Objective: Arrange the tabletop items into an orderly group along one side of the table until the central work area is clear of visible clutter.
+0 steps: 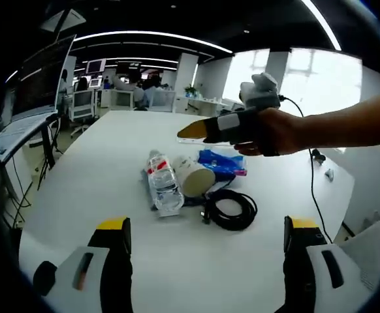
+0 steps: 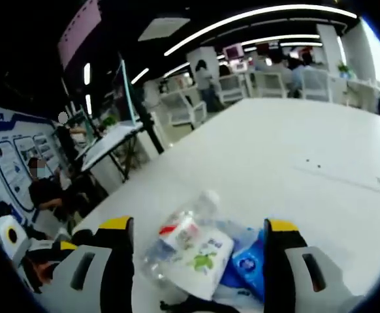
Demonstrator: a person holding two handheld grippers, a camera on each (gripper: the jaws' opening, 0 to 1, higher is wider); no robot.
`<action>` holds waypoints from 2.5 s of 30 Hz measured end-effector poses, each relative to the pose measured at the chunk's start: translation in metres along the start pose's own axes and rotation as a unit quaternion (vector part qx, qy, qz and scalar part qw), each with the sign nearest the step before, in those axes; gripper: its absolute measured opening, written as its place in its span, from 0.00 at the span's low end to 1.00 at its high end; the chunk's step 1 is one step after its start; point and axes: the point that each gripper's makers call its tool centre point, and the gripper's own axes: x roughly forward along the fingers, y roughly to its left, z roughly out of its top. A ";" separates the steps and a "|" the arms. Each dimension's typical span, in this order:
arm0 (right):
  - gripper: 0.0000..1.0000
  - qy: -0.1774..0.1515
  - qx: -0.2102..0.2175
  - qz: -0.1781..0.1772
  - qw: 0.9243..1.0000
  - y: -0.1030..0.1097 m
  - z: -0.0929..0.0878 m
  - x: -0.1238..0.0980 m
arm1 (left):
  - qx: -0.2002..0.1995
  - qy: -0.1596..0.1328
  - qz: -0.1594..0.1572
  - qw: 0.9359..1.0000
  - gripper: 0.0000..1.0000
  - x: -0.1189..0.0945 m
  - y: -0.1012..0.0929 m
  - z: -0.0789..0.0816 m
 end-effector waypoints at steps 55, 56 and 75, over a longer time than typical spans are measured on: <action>0.48 0.131 0.186 0.088 0.970 0.000 -0.021 0.099 | -0.037 0.010 -0.004 0.999 0.92 0.008 0.001 -0.006; 0.47 0.135 0.188 0.088 0.969 -0.001 -0.022 0.100 | -0.038 0.011 -0.003 0.999 0.92 0.009 0.002 -0.007; 0.32 0.153 0.213 0.094 0.960 -0.001 -0.024 0.109 | -0.044 0.014 -0.009 0.999 0.90 0.012 0.004 -0.009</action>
